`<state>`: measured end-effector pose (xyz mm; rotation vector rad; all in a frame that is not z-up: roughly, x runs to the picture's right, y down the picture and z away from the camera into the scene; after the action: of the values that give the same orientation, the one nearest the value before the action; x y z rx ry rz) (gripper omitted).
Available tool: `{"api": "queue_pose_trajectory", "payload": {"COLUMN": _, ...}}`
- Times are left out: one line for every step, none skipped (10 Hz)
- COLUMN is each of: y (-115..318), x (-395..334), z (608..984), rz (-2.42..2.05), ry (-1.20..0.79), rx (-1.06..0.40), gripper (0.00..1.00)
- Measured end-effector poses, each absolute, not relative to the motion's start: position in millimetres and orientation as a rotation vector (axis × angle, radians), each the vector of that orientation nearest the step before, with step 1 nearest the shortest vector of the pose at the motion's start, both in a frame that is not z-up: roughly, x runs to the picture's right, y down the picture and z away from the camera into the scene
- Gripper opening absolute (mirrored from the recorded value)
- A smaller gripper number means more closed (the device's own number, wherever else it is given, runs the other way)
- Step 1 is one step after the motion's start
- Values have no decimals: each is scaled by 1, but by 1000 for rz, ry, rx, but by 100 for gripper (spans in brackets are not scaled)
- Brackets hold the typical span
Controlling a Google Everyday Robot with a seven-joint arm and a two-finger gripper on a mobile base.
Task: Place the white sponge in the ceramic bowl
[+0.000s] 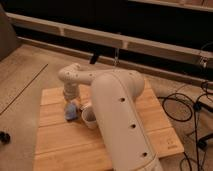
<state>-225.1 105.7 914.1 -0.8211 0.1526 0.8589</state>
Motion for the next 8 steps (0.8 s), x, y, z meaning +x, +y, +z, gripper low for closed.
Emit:
{"api": "queue_pose_trajectory", "payload": {"y": 108, "x": -230, "z": 915, "rz": 857, "ry": 145, "rx": -833, "gripper": 65}}
{"api": "queue_pose_trajectory", "payload": {"y": 112, "x": -236, "z": 915, "rz": 853, "ry": 135, "rx": -850, "gripper": 65}}
{"api": "queue_pose_trajectory", "payload": {"y": 115, "x": -241, "z": 915, "rz": 847, "ry": 129, "rx": -865, "gripper": 65}}
{"api": "queue_pose_trajectory", "payload": {"y": 119, "x": -244, "z": 915, "rz": 837, "ry": 125, "rx": -880, "gripper": 62}}
{"api": "queue_pose_trajectory", "payload": {"y": 122, "x": -249, "z": 914, "rz": 824, "ry": 116, "rx": -900, "gripper": 55}}
{"api": "queue_pose_trajectory", "payload": {"y": 125, "x": -251, "z": 913, "rz": 814, "ry": 105, "rx": -922, "gripper": 43}}
{"api": "queue_pose_trajectory", "payload": {"y": 126, "x": -253, "z": 913, "rz": 808, "ry": 102, "rx": -933, "gripper": 34}}
{"api": "queue_pose_trajectory", "payload": {"y": 127, "x": -253, "z": 914, "rz": 804, "ry": 101, "rx": -944, "gripper": 24}}
